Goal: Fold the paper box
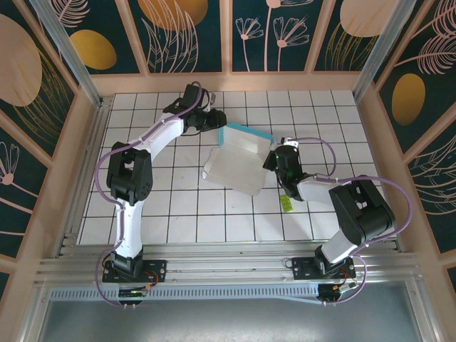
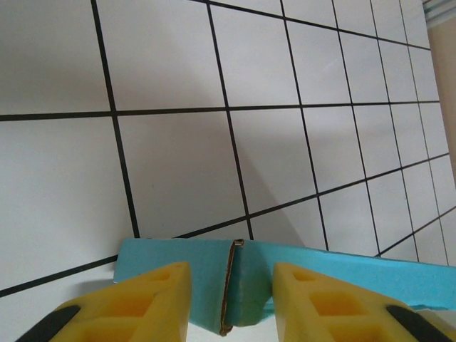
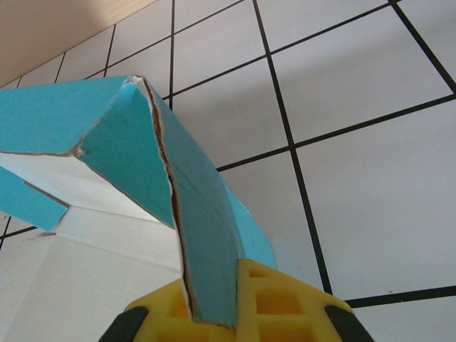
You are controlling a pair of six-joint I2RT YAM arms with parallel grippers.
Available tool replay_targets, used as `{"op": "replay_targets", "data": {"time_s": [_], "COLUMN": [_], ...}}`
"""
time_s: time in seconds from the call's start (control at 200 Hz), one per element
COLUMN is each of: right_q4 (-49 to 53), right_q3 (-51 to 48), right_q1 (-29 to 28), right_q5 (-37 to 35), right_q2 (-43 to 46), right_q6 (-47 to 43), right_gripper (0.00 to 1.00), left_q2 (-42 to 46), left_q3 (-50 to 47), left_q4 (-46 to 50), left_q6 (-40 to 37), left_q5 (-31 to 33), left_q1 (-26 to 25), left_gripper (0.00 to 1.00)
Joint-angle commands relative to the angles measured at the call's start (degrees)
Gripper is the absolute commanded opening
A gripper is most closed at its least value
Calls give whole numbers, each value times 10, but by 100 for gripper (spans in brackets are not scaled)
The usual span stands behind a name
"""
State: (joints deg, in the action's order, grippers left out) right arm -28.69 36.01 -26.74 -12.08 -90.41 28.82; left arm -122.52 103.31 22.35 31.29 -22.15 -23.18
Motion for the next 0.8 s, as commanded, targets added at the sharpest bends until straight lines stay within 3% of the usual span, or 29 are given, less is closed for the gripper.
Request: {"op": "replay_targets", "data": {"time_s": [0.0,0.511,0.796], "right_q4": [62,50,21], "right_q3": [9,63,51], "right_q1": [-8,-9,-9], "right_q5": [12,51,51], "right_q2": [-2,-46,-88], "right_q6": [0,43,40], "right_gripper": [6,10,18], "left_q2": [4,58,69], "left_q3": [-22,-112,-129], "left_q4": [-14,-99,-99], "left_q6": [15,85,82], "left_q5": [-35,-118,-111], "left_q1": [2,2,2], "left_gripper": [33,30,31]}}
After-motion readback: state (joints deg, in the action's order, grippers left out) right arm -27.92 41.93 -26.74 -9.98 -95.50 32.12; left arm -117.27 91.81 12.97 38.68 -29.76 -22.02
